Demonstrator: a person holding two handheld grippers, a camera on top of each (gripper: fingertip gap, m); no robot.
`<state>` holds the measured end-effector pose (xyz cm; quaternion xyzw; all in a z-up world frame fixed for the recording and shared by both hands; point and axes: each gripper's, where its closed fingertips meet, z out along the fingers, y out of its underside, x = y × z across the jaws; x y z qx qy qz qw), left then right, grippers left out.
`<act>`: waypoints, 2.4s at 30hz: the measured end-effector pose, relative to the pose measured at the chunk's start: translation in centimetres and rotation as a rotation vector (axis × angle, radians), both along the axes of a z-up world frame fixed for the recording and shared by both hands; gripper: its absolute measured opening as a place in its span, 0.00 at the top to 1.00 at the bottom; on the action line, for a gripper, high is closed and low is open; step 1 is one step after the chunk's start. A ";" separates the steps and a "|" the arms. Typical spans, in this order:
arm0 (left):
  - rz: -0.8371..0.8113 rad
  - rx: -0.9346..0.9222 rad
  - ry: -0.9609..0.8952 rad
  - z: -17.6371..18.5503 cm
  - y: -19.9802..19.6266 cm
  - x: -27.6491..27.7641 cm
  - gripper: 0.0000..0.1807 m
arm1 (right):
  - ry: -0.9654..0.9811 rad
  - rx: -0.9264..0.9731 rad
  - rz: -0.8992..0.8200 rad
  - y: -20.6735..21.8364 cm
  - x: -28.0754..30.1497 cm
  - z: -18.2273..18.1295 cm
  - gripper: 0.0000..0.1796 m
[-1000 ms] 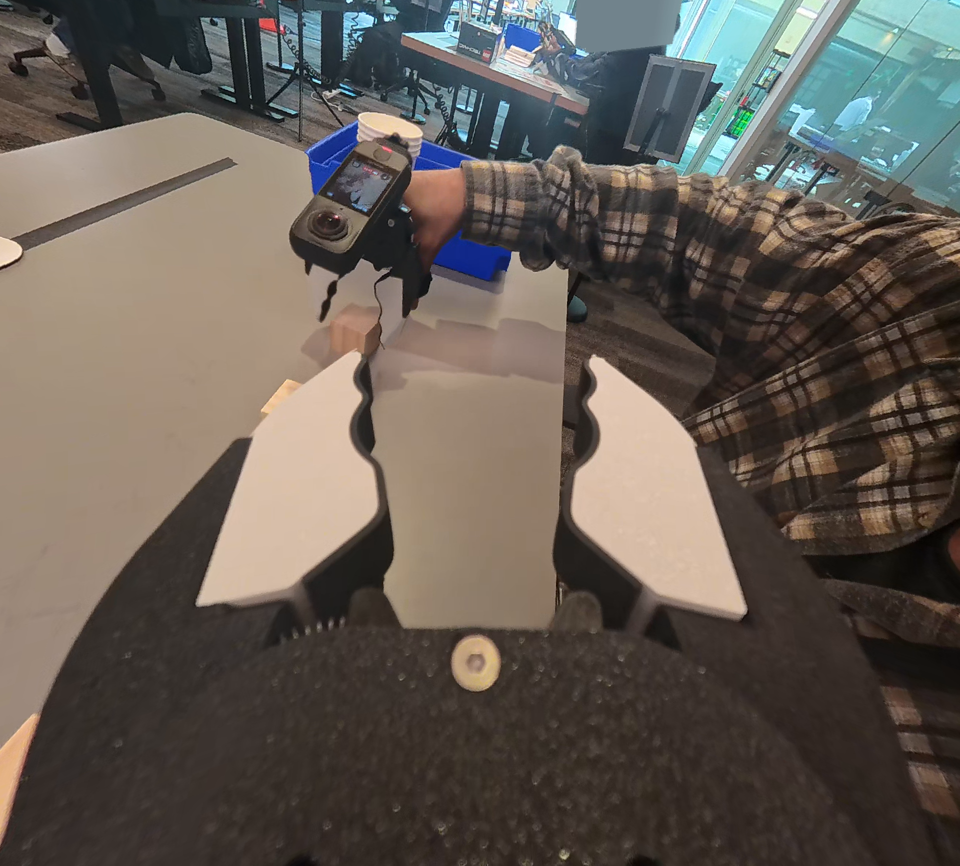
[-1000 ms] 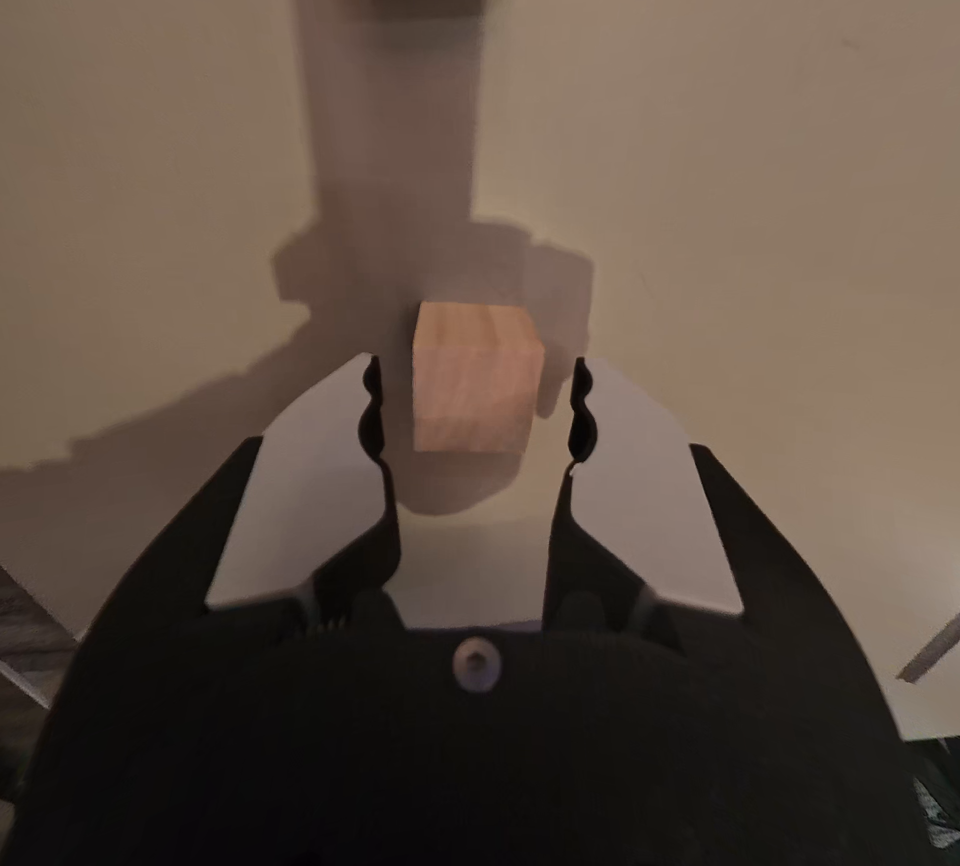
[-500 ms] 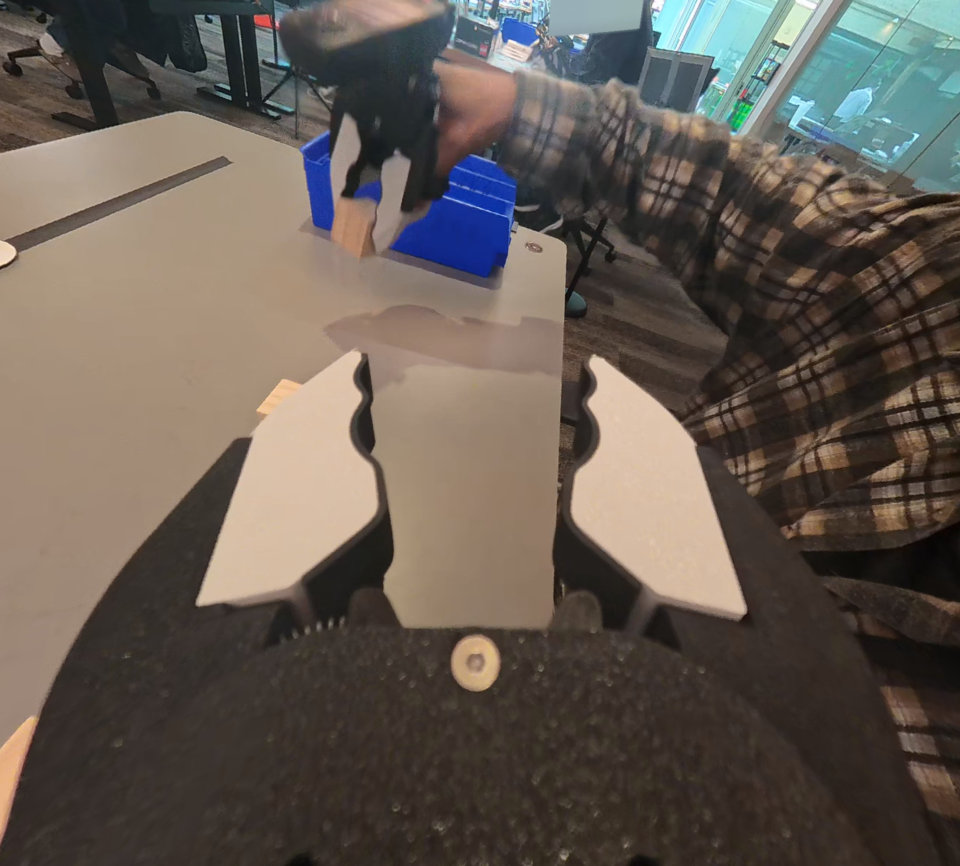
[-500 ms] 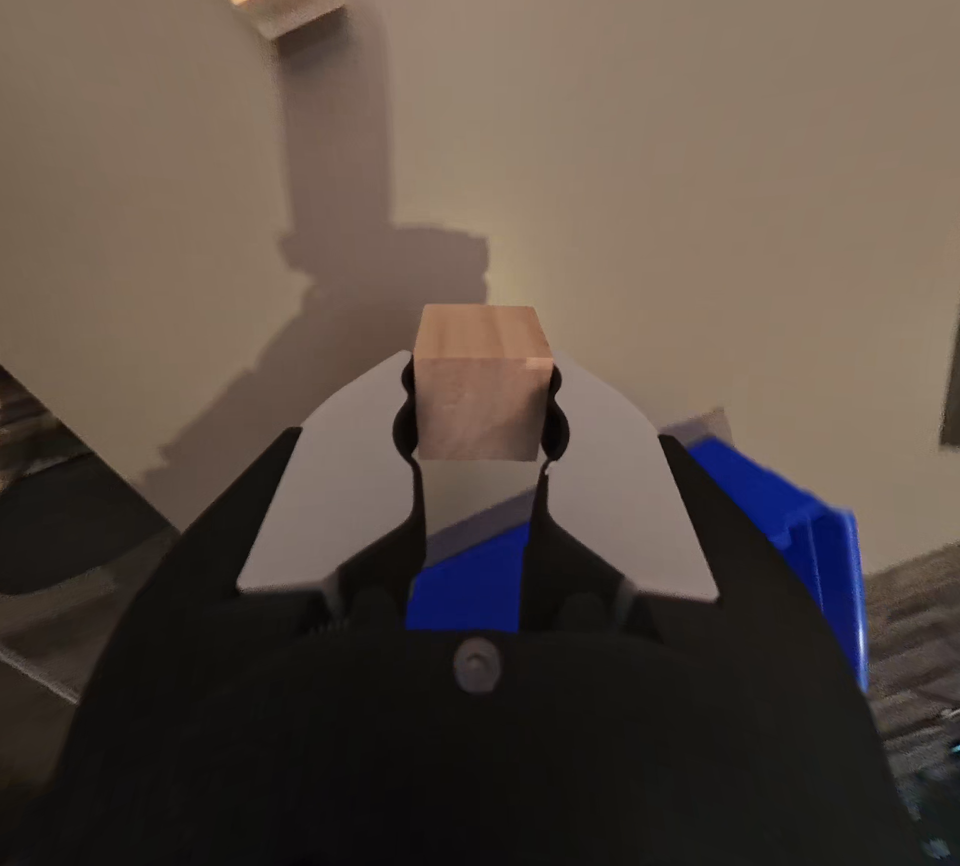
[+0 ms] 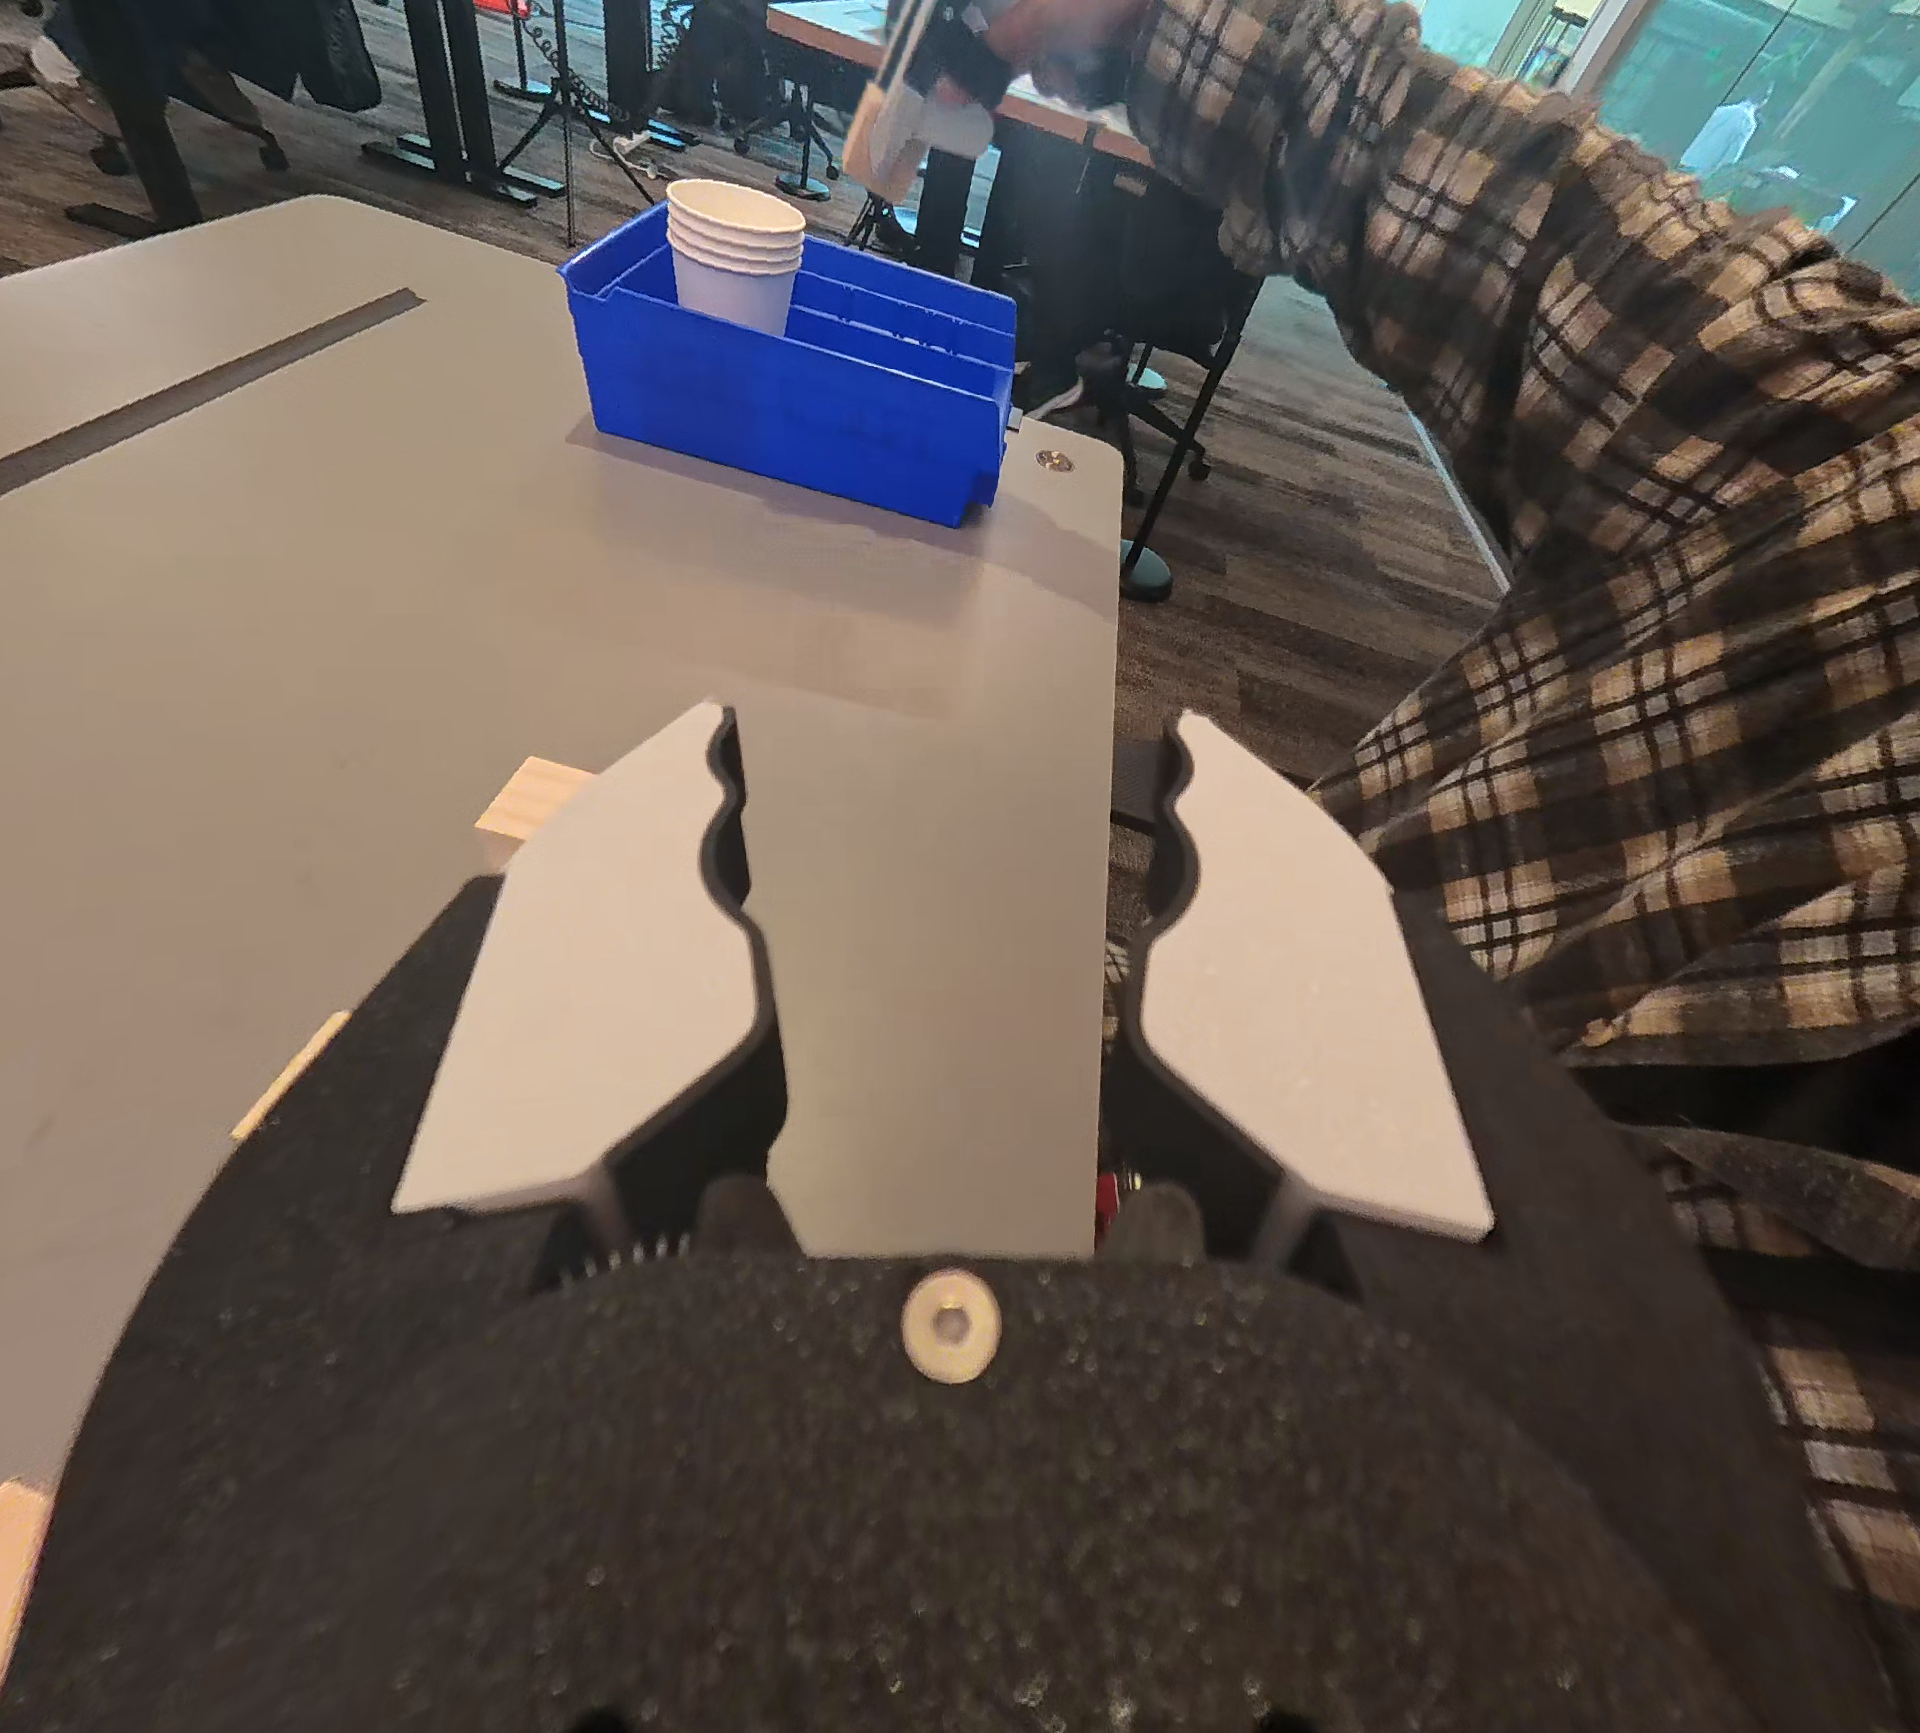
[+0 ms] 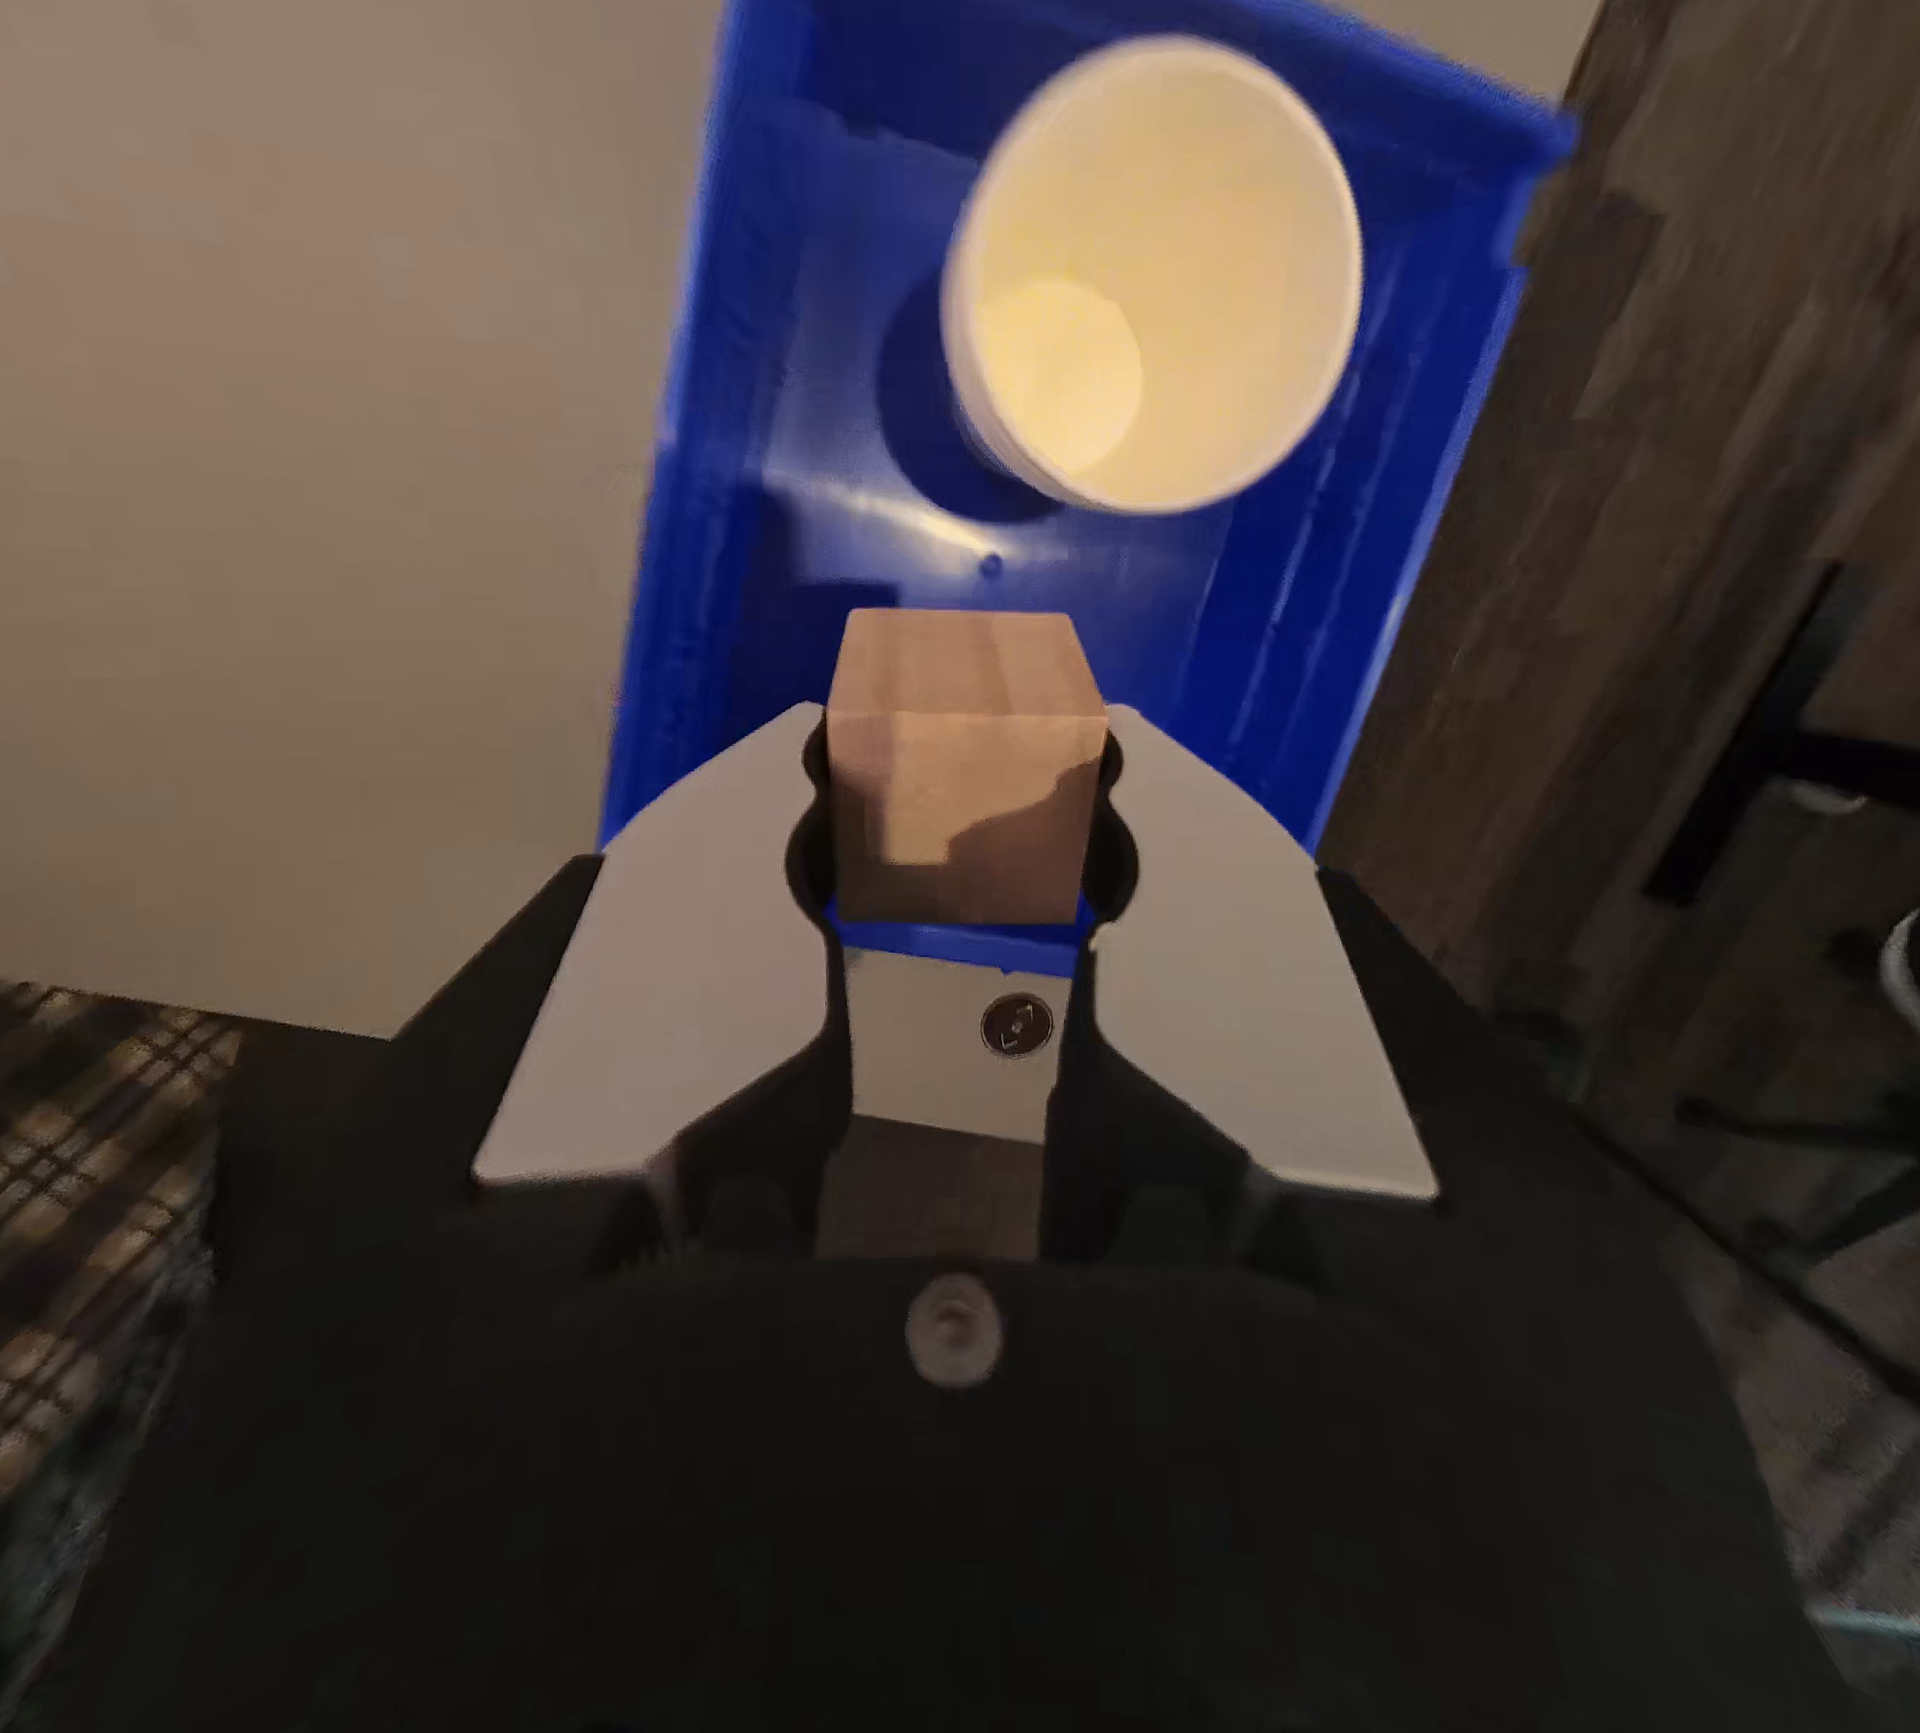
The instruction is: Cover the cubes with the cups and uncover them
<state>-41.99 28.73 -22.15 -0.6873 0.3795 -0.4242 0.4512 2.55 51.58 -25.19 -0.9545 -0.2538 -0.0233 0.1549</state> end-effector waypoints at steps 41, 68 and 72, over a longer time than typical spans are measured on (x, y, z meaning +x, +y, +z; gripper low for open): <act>-0.022 -0.061 0.053 -2.5 1.1 1.1 0.59 | 0.001 -0.172 -0.160 0.9 6.8 -17.2 0.75; -0.025 -0.054 0.060 -2.5 0.9 1.2 0.59 | 0.019 -0.156 -0.143 0.4 6.6 -17.4 0.73; -0.027 -0.055 0.060 -2.5 0.9 1.3 0.59 | 0.013 -0.130 -0.139 0.6 6.7 -17.1 0.63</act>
